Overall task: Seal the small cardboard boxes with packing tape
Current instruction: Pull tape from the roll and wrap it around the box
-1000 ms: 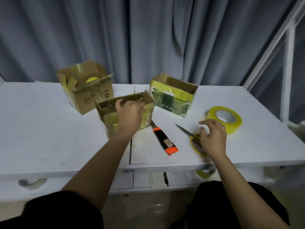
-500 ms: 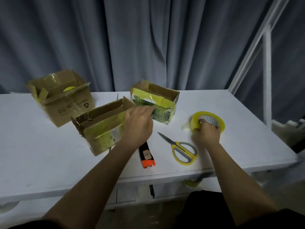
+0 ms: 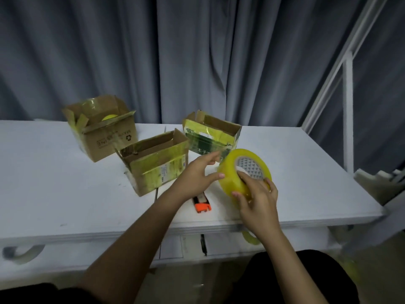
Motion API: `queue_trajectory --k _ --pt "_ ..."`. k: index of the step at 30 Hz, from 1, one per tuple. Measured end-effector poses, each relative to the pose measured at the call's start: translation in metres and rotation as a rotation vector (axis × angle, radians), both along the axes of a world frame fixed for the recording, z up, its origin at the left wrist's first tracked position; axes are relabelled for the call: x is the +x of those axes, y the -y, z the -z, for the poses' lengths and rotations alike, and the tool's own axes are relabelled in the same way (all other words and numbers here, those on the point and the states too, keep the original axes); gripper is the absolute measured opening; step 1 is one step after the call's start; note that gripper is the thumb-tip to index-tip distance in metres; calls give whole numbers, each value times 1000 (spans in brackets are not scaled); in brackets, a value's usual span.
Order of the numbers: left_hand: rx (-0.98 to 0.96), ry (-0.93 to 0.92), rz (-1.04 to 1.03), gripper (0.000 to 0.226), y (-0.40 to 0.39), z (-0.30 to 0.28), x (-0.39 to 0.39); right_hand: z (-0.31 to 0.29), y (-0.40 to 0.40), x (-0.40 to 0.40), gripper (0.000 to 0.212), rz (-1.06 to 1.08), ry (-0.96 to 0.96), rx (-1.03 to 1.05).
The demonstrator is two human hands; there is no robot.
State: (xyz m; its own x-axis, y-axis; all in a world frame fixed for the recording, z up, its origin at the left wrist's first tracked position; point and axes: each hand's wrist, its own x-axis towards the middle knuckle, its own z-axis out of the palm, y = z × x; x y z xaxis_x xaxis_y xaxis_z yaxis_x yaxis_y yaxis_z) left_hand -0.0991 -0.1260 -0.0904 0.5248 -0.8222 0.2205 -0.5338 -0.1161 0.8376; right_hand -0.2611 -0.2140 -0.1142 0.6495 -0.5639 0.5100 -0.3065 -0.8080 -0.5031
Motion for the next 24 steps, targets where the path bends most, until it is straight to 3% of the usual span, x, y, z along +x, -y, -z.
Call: queue_trajectory --k 4,11,15,24 --pt "-152 14 -102 21 -49 -4 3 -9 -35 9 43 -66 18 18" --pt "-175 88 -246 24 -150 -1 7 -14 -103 27 45 -291 -66 -12" --pt "-117 -17 -329 18 -195 22 6 -1 -136 40 49 -392 -173 -66" --pt "49 -174 -381 7 -205 52 13 26 -149 62 49 -396 -300 -167"
